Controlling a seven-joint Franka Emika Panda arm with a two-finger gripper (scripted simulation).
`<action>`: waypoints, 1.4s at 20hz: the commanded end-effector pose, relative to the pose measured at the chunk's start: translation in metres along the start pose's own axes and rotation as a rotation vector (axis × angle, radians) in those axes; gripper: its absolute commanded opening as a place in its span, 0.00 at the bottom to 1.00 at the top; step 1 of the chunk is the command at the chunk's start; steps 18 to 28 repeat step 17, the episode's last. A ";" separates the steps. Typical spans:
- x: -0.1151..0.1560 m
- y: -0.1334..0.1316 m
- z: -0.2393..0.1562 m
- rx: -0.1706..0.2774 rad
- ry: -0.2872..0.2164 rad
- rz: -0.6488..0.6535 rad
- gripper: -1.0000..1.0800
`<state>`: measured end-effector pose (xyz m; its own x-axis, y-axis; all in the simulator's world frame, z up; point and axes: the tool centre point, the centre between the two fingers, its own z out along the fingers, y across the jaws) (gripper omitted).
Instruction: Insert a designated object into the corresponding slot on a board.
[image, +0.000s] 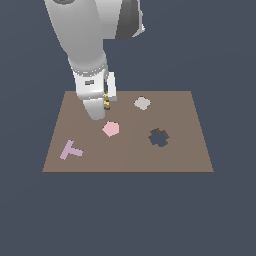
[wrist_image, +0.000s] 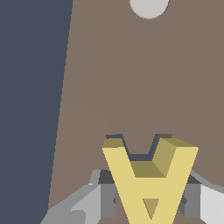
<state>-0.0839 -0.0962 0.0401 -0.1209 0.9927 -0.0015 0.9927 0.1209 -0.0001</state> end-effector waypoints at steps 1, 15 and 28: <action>0.000 0.000 0.001 0.000 0.000 -0.001 0.00; 0.000 0.001 0.010 0.001 0.001 -0.004 0.96; 0.000 0.001 0.010 0.001 0.001 -0.004 0.96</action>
